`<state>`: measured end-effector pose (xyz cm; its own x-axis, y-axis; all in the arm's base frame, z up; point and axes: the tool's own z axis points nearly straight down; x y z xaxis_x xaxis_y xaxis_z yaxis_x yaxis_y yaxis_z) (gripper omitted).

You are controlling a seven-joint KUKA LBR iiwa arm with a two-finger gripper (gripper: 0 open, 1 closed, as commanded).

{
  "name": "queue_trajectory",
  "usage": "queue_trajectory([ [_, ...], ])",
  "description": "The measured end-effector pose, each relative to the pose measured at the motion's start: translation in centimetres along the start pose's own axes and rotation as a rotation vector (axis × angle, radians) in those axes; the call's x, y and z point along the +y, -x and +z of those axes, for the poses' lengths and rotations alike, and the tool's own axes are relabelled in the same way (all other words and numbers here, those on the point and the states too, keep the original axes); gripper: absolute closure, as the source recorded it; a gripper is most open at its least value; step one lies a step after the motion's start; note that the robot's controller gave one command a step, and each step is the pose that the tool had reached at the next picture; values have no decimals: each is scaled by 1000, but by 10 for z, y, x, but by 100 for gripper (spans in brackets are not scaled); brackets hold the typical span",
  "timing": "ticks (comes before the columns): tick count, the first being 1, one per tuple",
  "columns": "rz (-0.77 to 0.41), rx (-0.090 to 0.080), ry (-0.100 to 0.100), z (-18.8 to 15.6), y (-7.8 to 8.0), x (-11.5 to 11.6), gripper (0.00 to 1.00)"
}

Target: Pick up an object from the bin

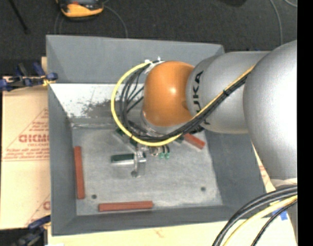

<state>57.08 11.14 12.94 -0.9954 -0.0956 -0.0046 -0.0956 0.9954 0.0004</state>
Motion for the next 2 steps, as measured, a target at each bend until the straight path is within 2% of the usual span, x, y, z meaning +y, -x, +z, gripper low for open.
queue_trajectory([
  [1,41,-4,2,59,7,-4,0],
  [2,70,-3,1,58,10,-8,100],
])
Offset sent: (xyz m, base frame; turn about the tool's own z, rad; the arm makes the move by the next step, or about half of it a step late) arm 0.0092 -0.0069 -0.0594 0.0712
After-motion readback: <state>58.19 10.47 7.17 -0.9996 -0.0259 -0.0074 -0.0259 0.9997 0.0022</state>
